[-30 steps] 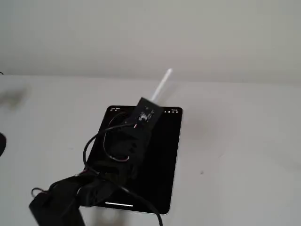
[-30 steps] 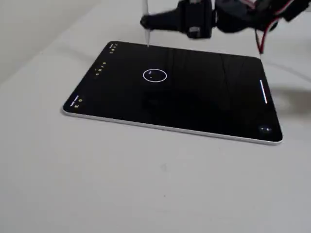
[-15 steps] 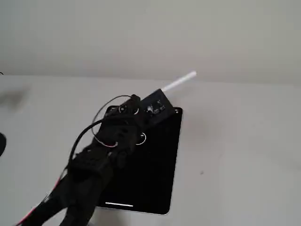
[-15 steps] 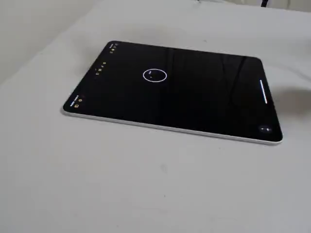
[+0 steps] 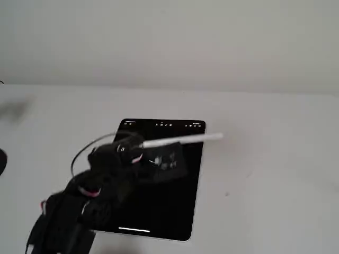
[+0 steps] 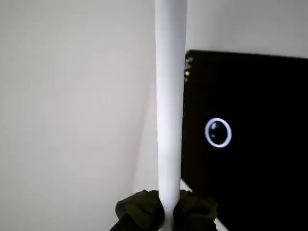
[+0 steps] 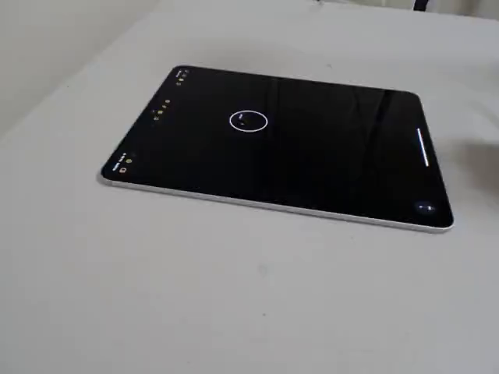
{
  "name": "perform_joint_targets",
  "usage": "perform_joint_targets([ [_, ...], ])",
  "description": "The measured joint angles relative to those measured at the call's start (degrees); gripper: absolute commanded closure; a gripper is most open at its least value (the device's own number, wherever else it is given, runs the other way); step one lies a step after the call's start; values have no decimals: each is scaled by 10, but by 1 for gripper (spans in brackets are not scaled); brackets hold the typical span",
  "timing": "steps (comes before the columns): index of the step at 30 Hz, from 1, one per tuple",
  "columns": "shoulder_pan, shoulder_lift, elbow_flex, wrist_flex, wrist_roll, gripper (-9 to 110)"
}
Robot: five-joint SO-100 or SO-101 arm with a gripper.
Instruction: Draw 2 dots in a circle representing the eyes of a stickman
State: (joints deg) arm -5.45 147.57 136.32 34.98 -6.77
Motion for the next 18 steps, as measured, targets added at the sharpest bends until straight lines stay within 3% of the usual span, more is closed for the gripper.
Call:
perform_joint_targets([
  [18,-18,398,265,177,-14,102],
])
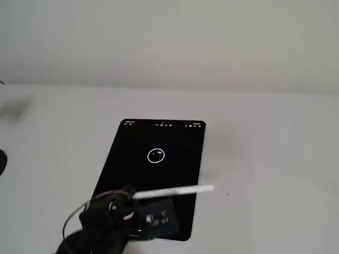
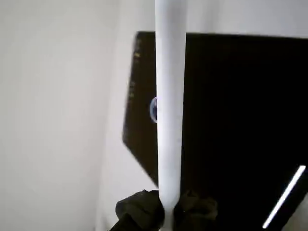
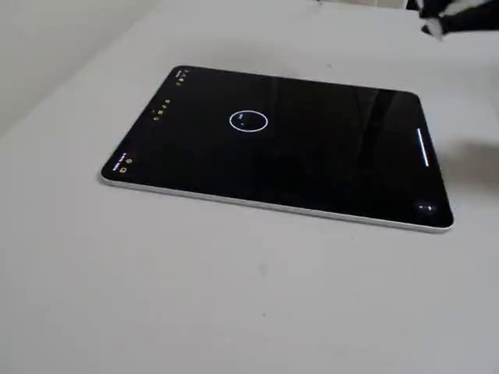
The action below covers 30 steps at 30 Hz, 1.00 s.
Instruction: Draw 2 dots in a circle representing the eyes of a stickman
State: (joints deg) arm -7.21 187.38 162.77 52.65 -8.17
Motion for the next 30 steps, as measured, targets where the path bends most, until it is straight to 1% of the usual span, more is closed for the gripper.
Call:
perform_joint_targets([
  [14,30,21,116,19,0,101],
  [19,48,22,124,24,-4,101],
  [30,50,22,140,25,-4,101],
])
